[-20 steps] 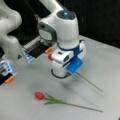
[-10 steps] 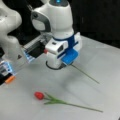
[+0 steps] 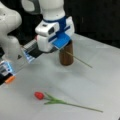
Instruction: Flower insertion into a vase
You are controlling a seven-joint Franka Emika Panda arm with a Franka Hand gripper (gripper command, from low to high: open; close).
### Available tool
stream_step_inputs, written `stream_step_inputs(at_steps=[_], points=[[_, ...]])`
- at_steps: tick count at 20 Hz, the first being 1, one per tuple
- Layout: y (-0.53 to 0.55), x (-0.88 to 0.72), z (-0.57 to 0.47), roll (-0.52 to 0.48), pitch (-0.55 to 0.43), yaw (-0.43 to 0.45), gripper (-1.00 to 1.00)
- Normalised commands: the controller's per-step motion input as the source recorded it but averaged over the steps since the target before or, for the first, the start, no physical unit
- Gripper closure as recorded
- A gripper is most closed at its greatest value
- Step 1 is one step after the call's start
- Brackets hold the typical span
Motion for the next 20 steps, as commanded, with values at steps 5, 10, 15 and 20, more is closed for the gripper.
stream_step_inputs(at_steps=[5, 10, 15, 20], points=[[0.14, -0.52, 0.02, 0.099, -0.074, 0.104, 1.00], [0.27, -0.51, -0.04, 0.080, -0.038, 0.059, 1.00], [0.37, -0.48, -0.05, 0.057, -0.037, -0.016, 1.00], [0.46, -0.51, -0.04, 0.022, -0.025, -0.071, 1.00]])
